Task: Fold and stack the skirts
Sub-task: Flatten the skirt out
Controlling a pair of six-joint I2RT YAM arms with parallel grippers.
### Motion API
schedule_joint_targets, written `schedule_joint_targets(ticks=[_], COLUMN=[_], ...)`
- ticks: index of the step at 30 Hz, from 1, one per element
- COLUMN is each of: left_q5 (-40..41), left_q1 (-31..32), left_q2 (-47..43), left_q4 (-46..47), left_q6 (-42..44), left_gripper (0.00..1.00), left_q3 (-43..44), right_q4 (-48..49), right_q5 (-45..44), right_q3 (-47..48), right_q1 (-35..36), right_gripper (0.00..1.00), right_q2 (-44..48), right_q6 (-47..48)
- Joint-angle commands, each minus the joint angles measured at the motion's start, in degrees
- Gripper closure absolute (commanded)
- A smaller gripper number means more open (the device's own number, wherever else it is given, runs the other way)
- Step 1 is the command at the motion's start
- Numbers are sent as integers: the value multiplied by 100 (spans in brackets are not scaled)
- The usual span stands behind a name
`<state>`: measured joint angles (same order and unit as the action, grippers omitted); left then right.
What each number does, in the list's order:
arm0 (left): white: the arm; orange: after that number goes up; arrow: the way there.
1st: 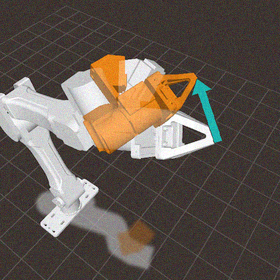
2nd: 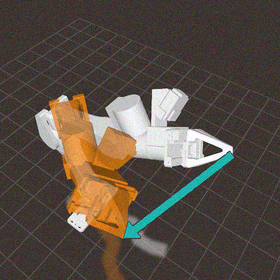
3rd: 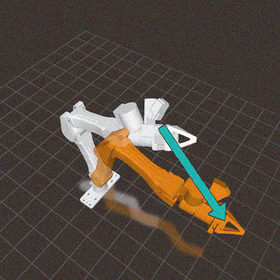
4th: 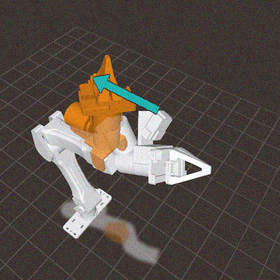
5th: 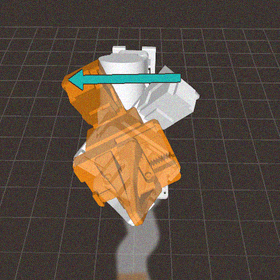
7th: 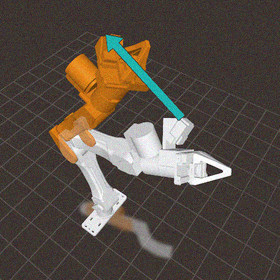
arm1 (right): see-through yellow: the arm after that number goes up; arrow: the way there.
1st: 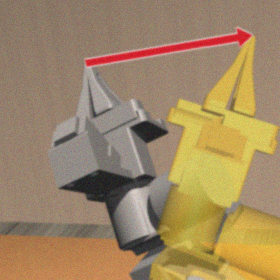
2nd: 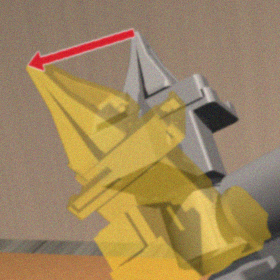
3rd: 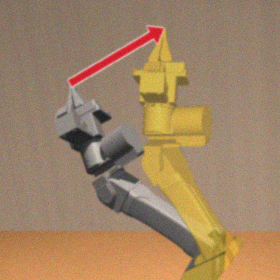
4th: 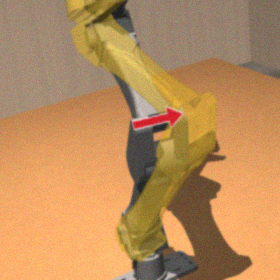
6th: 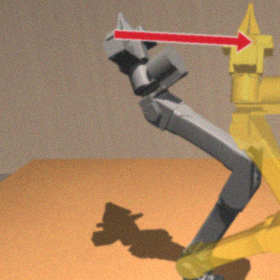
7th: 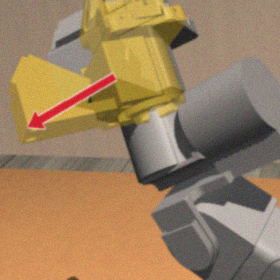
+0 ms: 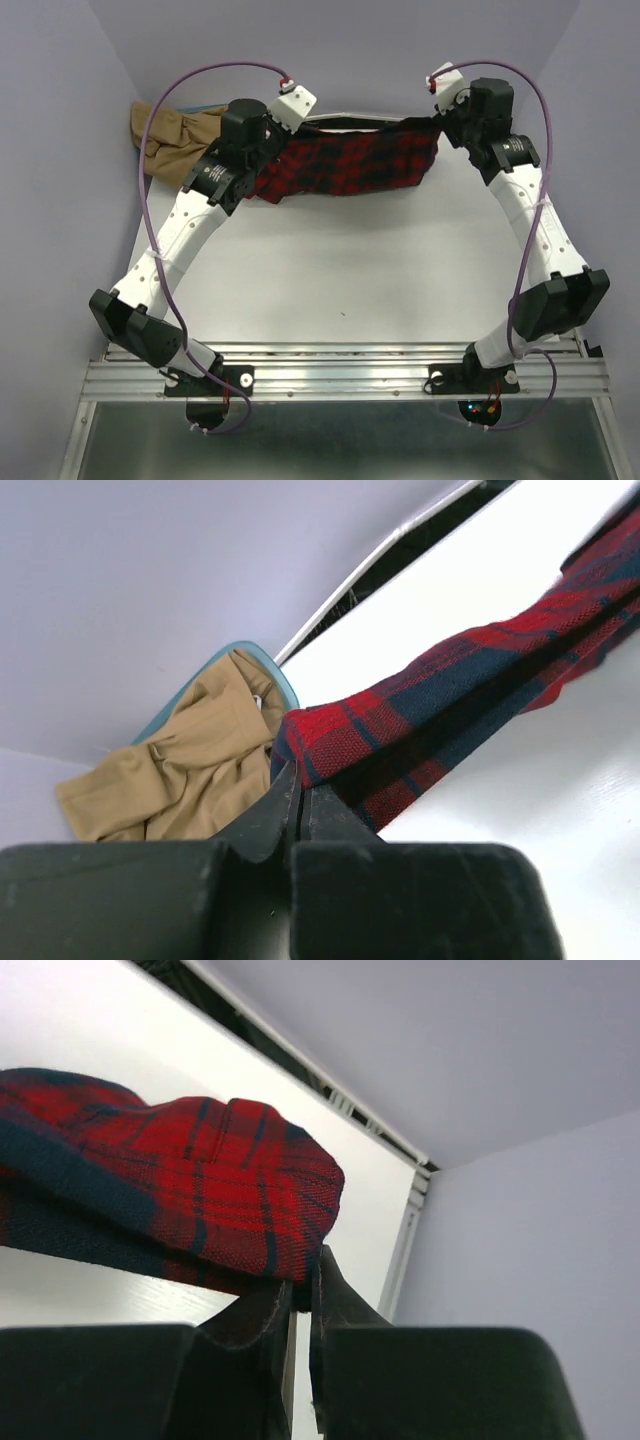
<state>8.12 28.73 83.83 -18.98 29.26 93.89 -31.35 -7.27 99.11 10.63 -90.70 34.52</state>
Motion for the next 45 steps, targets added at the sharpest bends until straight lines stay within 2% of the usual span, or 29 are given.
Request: schedule_joint_targets(ticks=[1, 8, 11, 16, 22, 25, 27, 28, 30, 31, 33, 34, 36, 37, 38, 40, 41, 42, 45], left_q5=[418, 603, 542, 542, 480, 524, 445, 427, 375, 401, 523, 550, 577, 594, 603, 314, 261, 78, -170], left_q1=[-157, -166, -157, -157, -175, -271, -447, -578, -684, -728, -755, -755, -755, -755, -764, -790, -790, -790, -764], left_q2=[-235, -1534, -1633, -871, 281, 1035, 1493, 2018, 2583, 3116, 3576, 3570, 3343, 2941, 2720, 2167, 1990, 1649, 1260], left_q4=[-483, 245, 369, 105, 676, 940, 976, 862, 677, 624, 755, 1121, 1614, 1861, 2368, 2487, 2626, 2706, 3031], left_q6=[160, 89, 151, 107, 282, 335, 143, 64, -51, -43, 149, 246, 352, 396, 414, 371, 362, 370, 625], left_gripper=[100, 100, 100, 100, 100, 100, 100, 100, 100, 100, 100, 100, 100, 100, 100, 100, 100, 100, 100], left_q3=[341, -388, -363, 235, 700, 1200, 2034, 2855, 3877, 4866, 5558, 5657, 5222, 4879, 4084, 3333, 2433, 1928, 12], right_q4=[-73, -81, -64, 111, 217, 226, 226, 287, 541, 995, 1620, 1780, 2070, 2263, 2257, 2387, 2458, 2676, 2757], right_q5=[-1057, -1408, -1479, -1664, -1708, -1725, -1786, -1830, -1997, -2076, -2199, -2191, -2191, -2183, -2130, -1867, -1744, -1482, -989], right_q3=[407, 205, 275, 723, 2031, 3012, 3551, 4076, 4484, 4720, 4854, 4881, 4706, 4583, 4426, 3304, 2786, 1667, 157], right_q1=[-264, -264, -264, -264, -369, -483, -545, -597, -650, -702, -703, -703, -755, -756, -756, -817, -817, -817, -817], right_gripper=[99, 99, 99, 99, 99, 99, 99, 99, 99, 99, 99, 99, 99, 99, 99, 99, 99, 99, 99], right_q2=[245, 1071, 1089, 431, -1027, -1869, -2275, -2660, -2953, -3111, -3165, -3147, -2920, -2806, -2683, -2095, -1884, -1490, -1100], right_q6=[388, 406, 467, 512, 485, 468, 450, 441, 476, 546, 599, 599, 512, 398, 119, -42, -147, -165, -165])
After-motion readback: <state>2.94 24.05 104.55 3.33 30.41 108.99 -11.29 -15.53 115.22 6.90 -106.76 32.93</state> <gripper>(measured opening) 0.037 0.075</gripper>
